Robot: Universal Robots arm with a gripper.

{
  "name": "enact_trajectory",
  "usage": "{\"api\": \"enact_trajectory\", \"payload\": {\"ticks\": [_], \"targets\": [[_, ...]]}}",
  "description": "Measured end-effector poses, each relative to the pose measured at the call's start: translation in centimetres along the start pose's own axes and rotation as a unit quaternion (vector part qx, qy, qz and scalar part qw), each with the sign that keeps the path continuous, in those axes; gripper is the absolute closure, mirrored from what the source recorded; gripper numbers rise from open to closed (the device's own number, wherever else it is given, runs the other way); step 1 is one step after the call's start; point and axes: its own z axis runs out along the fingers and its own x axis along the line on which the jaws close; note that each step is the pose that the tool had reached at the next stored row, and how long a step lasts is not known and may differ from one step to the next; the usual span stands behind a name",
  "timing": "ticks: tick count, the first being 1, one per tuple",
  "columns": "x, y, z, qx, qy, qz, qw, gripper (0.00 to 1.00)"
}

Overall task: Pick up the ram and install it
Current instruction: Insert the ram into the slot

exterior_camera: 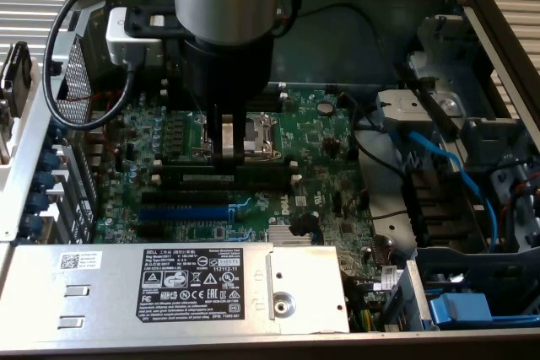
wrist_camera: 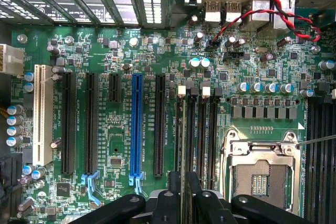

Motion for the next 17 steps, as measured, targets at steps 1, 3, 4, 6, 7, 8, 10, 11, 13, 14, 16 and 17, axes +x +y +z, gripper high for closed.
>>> {"api": "enact_trajectory", "payload": {"ticks": [1,3,4,6,7,8,10,11,13,14,16,17], "targets": [[0.0,0.0,-0.07,-0.0001,0.0001,0.0,1.0,0.8],[0.0,0.0,-0.29,0.0,0.0,0.0,1.0,0.8],[0.0,0.0,-0.41,0.0,-0.0001,0.0,1.0,0.8],[0.0,0.0,-0.63,0.0,0.0,0.0,1.0,0.8],[0.0,0.0,-0.73,0.0,-0.0001,0.0,1.0,0.8],[0.0,0.0,-0.88,0.0,0.0,0.0,1.0,0.8],[0.0,-0.01,-1.23,0.0,-0.0001,0.0,1.0,0.8],[0.0,-0.01,-1.38,0.0,-0.0001,0.0,1.0,0.8],[0.0,-0.01,-1.62,0.0,-0.0003,0.0,1.0,0.8],[0.0,-0.01,-1.72,0.0,-0.0004,0.0,1.0,0.8],[-0.1,-0.01,-1.79,0.0,-0.0007,0.0,1.0,0.8],[-0.1,-0.01,-1.79,0.0001,-0.0007,0.0,1.0,0.8]]}}
